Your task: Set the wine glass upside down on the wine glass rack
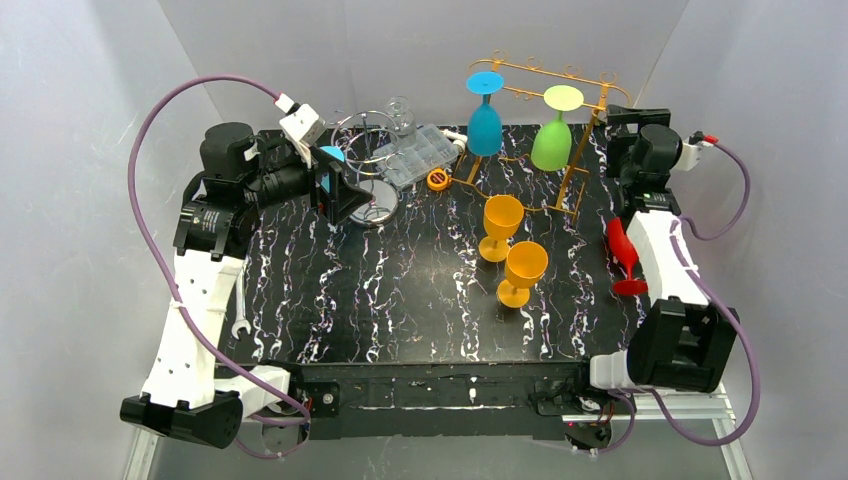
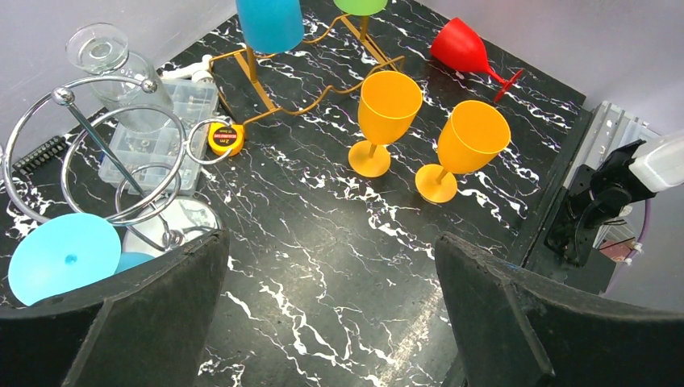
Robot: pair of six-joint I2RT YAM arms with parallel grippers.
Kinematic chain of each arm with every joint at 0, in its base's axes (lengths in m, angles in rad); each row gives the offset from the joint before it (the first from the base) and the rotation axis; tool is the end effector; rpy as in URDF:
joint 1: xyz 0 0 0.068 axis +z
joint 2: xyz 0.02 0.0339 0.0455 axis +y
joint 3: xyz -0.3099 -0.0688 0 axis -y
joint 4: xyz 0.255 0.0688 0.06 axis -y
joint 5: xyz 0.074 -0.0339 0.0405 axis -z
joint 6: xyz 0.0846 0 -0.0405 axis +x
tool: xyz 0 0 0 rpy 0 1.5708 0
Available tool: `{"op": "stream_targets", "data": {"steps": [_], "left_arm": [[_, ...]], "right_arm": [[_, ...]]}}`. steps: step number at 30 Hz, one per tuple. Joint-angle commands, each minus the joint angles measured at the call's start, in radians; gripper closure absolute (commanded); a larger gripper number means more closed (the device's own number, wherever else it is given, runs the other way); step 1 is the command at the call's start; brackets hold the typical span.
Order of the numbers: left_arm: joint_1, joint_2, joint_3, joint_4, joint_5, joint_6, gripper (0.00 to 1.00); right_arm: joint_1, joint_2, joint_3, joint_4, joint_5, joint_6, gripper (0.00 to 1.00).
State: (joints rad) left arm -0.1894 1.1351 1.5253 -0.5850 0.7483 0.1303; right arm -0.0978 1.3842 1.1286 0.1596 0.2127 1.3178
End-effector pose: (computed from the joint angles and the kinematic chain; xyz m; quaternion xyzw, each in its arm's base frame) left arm 0.2206 -0.1009 0.5206 0.3436 0.6730 -0.2997 0.5825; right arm 0.3768 -0.0549 0.3966 0.5328 0.5128 0.3186 0.5930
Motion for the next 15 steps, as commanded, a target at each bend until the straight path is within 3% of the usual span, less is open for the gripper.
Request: {"op": "stream_targets", "data": {"steps": [1,9,15], "left_arm": [[-0.003,-0.023,0.018,-0.007,0.023,0.002,0.01],[-0.004,-0.027,0.009,-0.019,0.017,-0.006,0.01],[-0.004,-0.027,0.016,-0.019,0.024,-0.026,0.01]], "right_arm": [[-0.001,-0.135,0.032,-0.139,0.051,-0.149,0.02],[0.02,-0.412,-0.09,-0.483,0.179,-0.296,0.02],[0.027,-0.56,-0.212,-0.651,0.252,-0.324,0.02]]}}
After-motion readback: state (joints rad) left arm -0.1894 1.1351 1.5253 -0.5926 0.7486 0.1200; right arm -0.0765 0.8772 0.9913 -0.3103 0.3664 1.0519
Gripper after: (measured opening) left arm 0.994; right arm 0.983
